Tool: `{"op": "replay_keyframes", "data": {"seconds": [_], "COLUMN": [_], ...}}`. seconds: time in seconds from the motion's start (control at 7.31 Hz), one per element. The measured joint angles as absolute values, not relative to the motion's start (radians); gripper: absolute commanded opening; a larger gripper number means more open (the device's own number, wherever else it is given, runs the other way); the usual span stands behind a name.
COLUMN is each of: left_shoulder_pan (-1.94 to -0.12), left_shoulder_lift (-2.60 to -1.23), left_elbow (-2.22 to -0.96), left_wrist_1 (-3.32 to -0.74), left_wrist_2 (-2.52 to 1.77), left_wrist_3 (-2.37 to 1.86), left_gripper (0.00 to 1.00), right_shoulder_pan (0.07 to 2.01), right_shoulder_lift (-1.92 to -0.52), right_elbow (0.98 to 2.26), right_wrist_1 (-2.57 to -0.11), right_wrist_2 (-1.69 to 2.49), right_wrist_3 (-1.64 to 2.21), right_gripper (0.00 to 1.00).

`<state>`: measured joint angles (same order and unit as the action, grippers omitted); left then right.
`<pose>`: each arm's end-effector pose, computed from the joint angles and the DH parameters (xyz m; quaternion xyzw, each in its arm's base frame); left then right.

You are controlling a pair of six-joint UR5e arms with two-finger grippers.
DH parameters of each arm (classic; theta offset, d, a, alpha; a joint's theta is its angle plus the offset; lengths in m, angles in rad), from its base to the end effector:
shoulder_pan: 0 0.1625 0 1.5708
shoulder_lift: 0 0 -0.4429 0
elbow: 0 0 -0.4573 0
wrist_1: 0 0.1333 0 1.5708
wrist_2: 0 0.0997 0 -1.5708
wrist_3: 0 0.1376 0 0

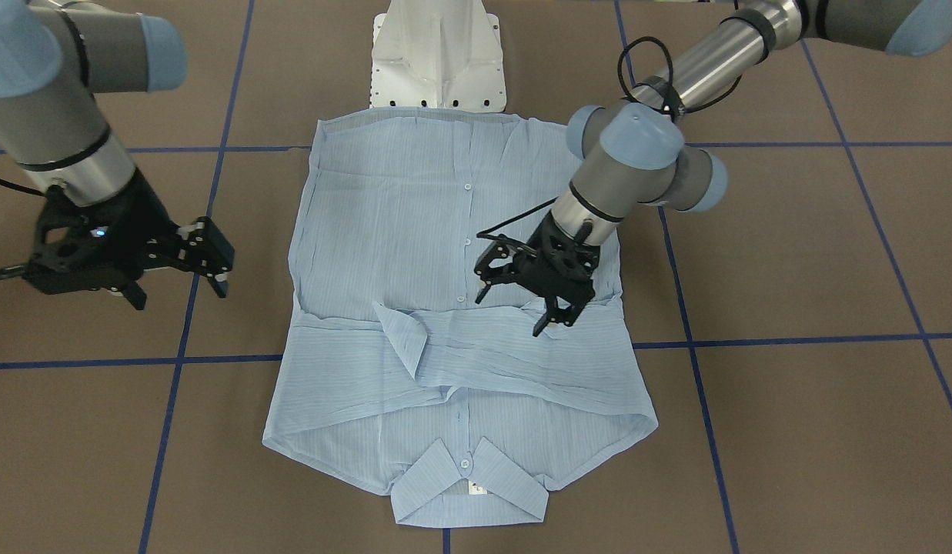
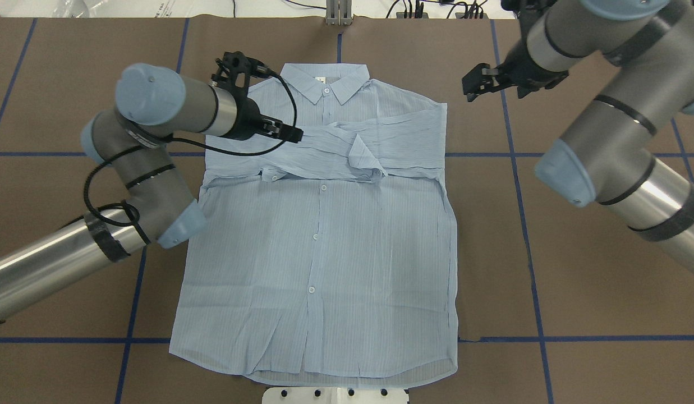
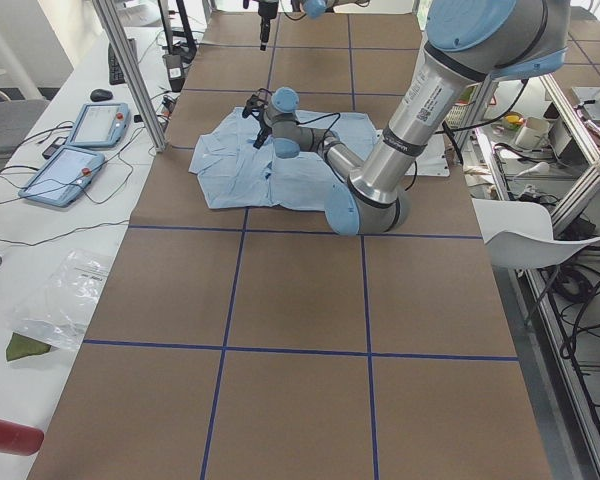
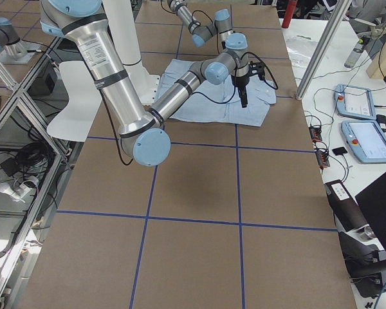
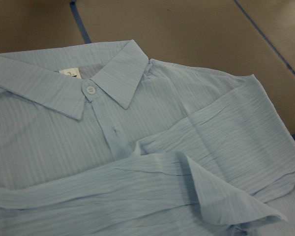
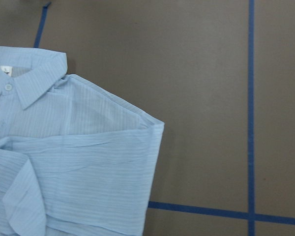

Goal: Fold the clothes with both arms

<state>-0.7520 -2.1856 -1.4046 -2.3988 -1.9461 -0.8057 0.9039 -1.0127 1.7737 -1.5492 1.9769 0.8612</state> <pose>0.5415 -0.6199 0.2677 0.2939 0.5279 0.1163 0.7883 -0.3867 -0.6189 0.2422 0.1407 -0.3930 0.0113 0.9086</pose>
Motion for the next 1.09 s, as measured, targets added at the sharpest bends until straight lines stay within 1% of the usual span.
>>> {"op": "replay_keyframes", "data": {"seconds": [0.41,0.68,0.82,1.09], "left_shoulder_pan": [-0.944,-1.024,-1.040,-1.047], "left_shoulder_lift": [-2.028,-1.962,-1.949,-1.942], "left_elbow": [-1.460,-1.466,-1.468,-1.470], "left_wrist_1": [-2.400,-2.406,-2.408,-2.409], "left_wrist_2": [-2.121,-2.194,-2.206,-2.211], "left_wrist_3": [-0.498,-0.360,-0.339,-0.332], "left_gripper": [1.00,1.00,1.00,1.00], "right_shoulder_pan": [0.776,0.687,0.645,0.591], "right_shoulder_lift": [-0.766,-0.622,-0.575,-0.542], "right_elbow": [1.524,1.337,1.259,1.176], "right_wrist_1": [-1.550,-1.552,-1.553,-1.554], "right_wrist_2": [1.831,1.712,1.652,1.579], "right_wrist_3": [0.969,0.985,0.987,0.988], "right_gripper": [1.00,1.00,1.00,1.00]}}
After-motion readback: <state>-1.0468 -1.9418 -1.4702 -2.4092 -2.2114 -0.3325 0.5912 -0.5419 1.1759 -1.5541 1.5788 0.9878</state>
